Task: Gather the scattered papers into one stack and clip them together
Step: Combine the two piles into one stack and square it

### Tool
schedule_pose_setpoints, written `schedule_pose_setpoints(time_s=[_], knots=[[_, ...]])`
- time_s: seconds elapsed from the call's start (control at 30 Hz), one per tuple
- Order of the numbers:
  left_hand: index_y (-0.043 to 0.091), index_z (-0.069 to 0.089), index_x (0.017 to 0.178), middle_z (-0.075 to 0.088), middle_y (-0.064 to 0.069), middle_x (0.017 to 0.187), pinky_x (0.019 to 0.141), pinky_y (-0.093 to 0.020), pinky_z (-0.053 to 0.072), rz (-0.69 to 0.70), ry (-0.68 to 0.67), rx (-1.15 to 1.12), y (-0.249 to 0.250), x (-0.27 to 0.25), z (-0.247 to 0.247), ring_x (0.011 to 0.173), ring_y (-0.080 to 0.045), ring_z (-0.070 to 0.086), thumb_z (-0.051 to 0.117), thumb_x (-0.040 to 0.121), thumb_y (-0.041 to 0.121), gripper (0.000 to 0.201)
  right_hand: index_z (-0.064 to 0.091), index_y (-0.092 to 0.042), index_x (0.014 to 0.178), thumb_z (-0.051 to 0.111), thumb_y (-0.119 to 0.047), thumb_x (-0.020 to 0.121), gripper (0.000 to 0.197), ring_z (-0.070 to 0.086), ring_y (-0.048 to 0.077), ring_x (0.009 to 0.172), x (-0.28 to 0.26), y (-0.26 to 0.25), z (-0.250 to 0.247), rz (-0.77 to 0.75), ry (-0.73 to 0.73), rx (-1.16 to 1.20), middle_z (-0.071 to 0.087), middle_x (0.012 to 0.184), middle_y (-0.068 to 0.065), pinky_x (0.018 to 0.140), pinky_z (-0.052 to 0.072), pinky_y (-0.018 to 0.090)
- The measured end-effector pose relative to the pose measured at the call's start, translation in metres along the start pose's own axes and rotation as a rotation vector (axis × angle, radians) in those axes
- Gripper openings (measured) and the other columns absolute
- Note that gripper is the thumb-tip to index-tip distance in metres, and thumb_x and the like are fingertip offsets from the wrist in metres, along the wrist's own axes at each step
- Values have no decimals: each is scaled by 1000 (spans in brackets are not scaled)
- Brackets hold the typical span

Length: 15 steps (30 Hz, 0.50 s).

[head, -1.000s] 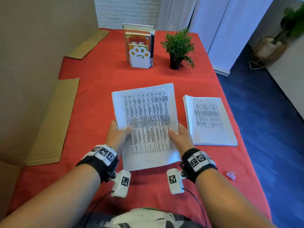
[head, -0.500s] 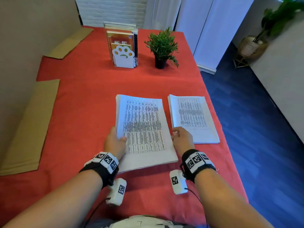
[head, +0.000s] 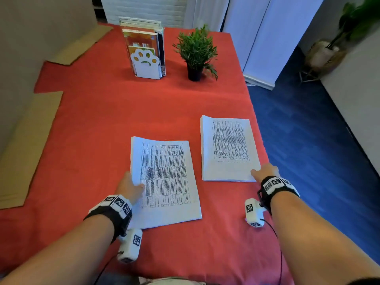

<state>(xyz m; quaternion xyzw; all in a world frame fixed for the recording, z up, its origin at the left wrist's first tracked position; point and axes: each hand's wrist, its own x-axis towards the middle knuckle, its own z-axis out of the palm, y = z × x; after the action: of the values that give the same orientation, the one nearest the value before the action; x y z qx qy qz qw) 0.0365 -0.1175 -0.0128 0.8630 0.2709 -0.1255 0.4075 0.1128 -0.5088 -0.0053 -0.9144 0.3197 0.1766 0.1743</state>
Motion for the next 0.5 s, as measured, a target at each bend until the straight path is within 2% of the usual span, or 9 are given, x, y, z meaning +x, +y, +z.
schedule_pose_setpoints(time_s=[0.07, 0.2, 0.3, 0.33, 0.4, 0.5], knots=[[3, 44, 117, 58, -12, 104, 74, -33, 47, -94, -42, -84, -2, 3, 0, 89, -27, 57, 62, 85, 9, 38, 52, 0, 124, 59, -23, 82, 48, 54, 42, 111, 6, -4, 4, 23, -11, -1, 45, 129, 23, 91, 46, 43], [2, 45, 122, 59, -12, 105, 82, -38, 48, -230, -63, -230, -7, 12, 0, 93, -30, 58, 60, 83, 4, 42, 47, 1, 125, 63, -21, 80, 53, 54, 41, 113, 16, -13, 7, 65, 0, 92, 48, 128, 23, 93, 46, 43], [3, 46, 124, 60, -13, 110, 88, -43, 49, -269, -70, -206, -8, 16, 1, 97, -32, 59, 58, 83, 5, 43, 55, 0, 119, 62, -18, 76, 47, 60, 35, 95, 22, -18, 7, 51, -76, 191, 60, 105, 18, 87, 52, 38], [3, 46, 124, 60, -13, 109, 85, -41, 49, -267, -72, -177, -8, 17, 1, 96, -32, 58, 57, 84, 6, 42, 57, 0, 117, 61, -16, 76, 44, 61, 34, 92, 24, -19, 8, 40, -105, 227, 61, 100, 17, 87, 53, 39], [2, 46, 124, 56, -11, 105, 76, -36, 43, -255, -78, -128, -6, 15, 0, 93, -29, 54, 55, 86, 5, 39, 58, -1, 117, 58, -12, 78, 40, 62, 34, 94, 23, -25, 5, 3, -121, 288, 64, 101, 17, 87, 53, 40], [3, 44, 125, 54, -11, 104, 73, -35, 43, -262, -91, -146, -7, 14, 1, 90, -28, 52, 52, 86, 3, 40, 58, -3, 113, 52, -3, 82, 32, 58, 32, 89, 10, -40, -9, -128, -2, 406, 59, 93, 11, 79, 49, 35]])
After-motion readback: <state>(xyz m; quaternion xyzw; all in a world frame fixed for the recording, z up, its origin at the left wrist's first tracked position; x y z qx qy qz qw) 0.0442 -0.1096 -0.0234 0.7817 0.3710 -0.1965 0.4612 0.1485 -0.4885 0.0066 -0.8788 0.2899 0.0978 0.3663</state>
